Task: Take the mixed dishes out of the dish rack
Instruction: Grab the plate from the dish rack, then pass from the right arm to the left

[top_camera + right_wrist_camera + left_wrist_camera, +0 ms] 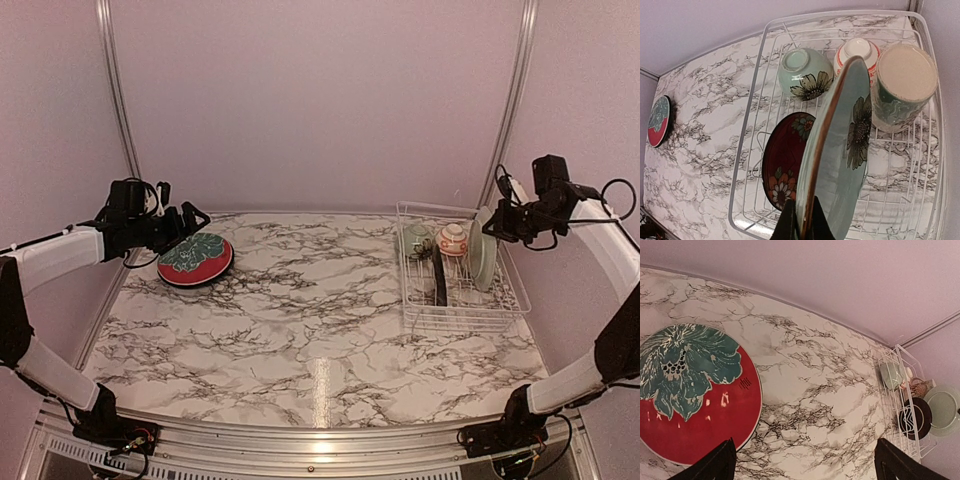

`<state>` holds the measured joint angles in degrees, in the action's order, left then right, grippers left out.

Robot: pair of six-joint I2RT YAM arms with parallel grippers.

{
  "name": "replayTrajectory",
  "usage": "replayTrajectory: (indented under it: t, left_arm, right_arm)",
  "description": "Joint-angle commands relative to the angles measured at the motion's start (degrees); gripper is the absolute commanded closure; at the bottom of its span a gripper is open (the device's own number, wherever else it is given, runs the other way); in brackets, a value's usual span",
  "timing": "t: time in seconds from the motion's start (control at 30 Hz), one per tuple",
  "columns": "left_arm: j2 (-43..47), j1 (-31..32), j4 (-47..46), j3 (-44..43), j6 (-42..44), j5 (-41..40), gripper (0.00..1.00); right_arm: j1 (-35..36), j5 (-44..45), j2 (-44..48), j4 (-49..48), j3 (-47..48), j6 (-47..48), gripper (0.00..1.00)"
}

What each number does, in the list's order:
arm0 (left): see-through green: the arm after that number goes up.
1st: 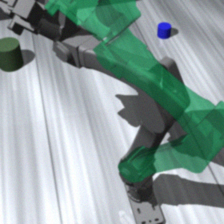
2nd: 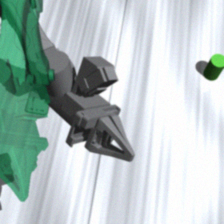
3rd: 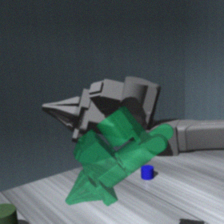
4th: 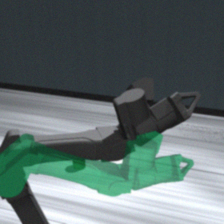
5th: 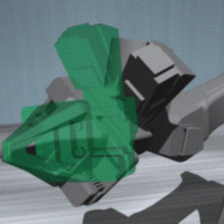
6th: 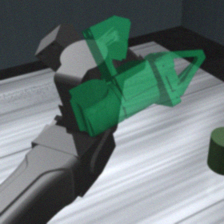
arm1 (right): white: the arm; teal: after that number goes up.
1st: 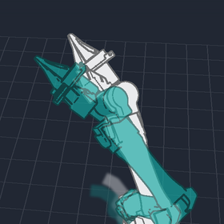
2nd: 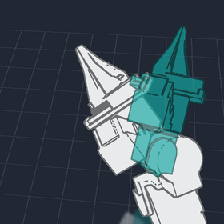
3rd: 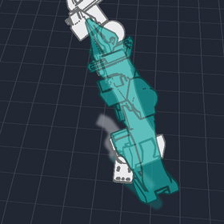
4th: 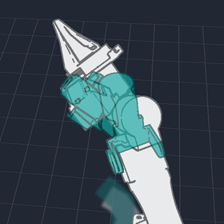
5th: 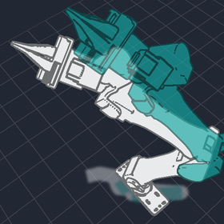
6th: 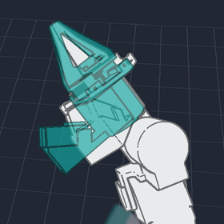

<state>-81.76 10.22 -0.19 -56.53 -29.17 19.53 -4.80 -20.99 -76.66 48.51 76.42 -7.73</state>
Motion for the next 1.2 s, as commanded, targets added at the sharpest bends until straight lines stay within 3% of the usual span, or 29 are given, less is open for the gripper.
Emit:
replayTrajectory:
  t: [0.0, 0.2, 0.47, 0.67, 0.9, 1.17]
  left_arm:
    - [-1.3, 0.7, -1.2, -2.4, 0.0, 0.7, 0.01]
    - [-2.3, 1.4, -1.7, -3.1, -0.7, 1.0, 0.01]
    - [-2.9, 2.8, -1.7, -4.5, -2.4, 3.0, 0.01]
    - [-1.8, 3.6, -0.8, -4.5, -3.0, 3.6, 0.01]
    - [-2.2, 4.6, 0.1, -5.5, -5.3, 7.3, 0.01]
    - [-5.5, 7.7, 5.7, -8.6, -2.7, 7.1, 0.05]
  right_arm:
    - [-0.6, -4.9, 5.7, -5.0, 5.8, -0.8, 1.00]
    - [4.3, -3.0, 7.7, -6.8, 7.3, 2.6, 1.00]
    - [25.1, 14.7, 6.8, -12.9, 10.5, 11.3, 1.00]
    - [41.0, 29.2, 0.1, -15.9, 13.2, 20.9, 1.00]
    - [60.8, 46.8, -8.8, -22.9, 10.9, 39.6, 1.00]
    - [68.7, 49.8, -17.5, -29.3, 7.4, 48.9, 1.00]
